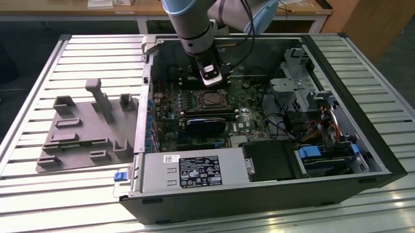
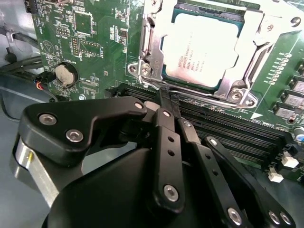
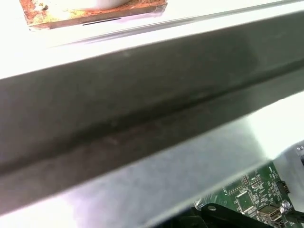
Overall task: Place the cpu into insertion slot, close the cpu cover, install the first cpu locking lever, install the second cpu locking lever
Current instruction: 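Install the first cpu locking lever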
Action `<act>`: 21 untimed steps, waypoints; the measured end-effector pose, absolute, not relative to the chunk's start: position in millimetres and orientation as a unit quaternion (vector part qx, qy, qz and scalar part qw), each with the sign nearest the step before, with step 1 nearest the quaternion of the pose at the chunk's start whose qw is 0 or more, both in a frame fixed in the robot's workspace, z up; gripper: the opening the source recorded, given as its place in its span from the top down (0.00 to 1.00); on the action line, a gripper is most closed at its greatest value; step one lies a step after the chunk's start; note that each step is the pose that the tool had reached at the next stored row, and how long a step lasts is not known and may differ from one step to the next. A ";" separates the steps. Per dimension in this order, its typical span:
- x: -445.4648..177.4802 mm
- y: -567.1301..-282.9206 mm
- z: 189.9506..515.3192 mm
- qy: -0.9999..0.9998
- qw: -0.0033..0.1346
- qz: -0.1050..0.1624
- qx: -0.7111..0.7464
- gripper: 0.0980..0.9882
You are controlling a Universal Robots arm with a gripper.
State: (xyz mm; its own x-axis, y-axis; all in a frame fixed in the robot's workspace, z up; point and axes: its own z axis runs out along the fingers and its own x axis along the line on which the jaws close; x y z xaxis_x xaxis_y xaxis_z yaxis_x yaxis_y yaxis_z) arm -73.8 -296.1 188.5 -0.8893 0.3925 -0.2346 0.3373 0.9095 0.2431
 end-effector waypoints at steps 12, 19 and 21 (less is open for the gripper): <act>-73.4 -300.7 189.1 0.967 0.140 0.098 0.189 0.99; -73.4 -301.5 188.2 0.967 0.141 0.099 0.189 0.99; -73.5 -301.5 187.8 0.967 0.141 0.099 0.189 0.99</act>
